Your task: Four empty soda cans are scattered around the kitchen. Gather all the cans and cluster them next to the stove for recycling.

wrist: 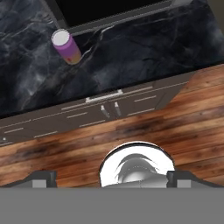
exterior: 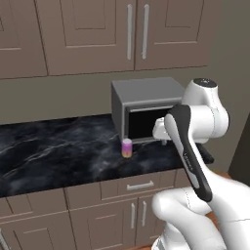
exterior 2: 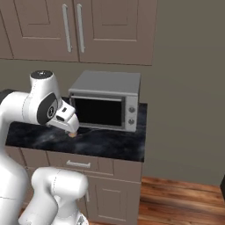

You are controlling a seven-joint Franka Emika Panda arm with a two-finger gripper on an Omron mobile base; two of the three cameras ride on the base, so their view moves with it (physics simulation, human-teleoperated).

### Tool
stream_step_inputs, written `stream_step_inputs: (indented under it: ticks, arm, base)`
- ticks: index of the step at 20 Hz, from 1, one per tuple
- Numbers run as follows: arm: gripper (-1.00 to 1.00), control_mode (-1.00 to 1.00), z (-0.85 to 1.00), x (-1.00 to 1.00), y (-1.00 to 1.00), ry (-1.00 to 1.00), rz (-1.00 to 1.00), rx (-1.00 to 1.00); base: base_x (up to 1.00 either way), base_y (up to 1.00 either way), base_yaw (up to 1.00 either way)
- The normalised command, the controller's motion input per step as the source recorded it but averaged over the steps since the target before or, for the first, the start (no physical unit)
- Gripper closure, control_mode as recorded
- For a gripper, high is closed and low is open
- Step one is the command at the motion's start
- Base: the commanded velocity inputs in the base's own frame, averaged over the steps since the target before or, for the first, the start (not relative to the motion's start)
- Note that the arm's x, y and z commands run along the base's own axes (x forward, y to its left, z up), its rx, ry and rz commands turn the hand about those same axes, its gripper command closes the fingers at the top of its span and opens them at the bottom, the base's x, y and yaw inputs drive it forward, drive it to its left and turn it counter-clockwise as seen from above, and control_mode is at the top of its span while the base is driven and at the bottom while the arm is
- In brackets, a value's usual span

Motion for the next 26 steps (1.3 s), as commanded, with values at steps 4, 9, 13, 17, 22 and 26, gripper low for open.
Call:
stream_step_inputs:
  ticks: [4, 9, 13, 17, 22, 26]
  arm:
    - [-1.00, 1.00, 0.00, 0.00, 0.00, 0.00, 0.00, 0.00]
    - [-1.00, 1.00, 0.00, 0.00, 0.00, 0.00, 0.00, 0.00]
    - [-1.00, 1.00, 0.00, 0.00, 0.00, 0.00, 0.00, 0.00]
    - [-1.00, -1.00, -0.11, 0.12, 0.21, 0.06, 0.03, 0.00]
    - [-1.00, -1.00, -0.02, 0.26, 0.21, 0.10, 0.03, 0.00]
    - [-1.00, -1.00, 0.00, 0.23, 0.15, 0.05, 0.00, 0.00]
  base:
    - [0.21, 0.04, 0.00]
    - [0.00, 0.01, 0.02]
    - [-0.03, 0.06, 0.05]
    - [0.00, 0.00, 0.00]
    - [0.00, 0.00, 0.00]
    - [0.00, 0.00, 0.00]
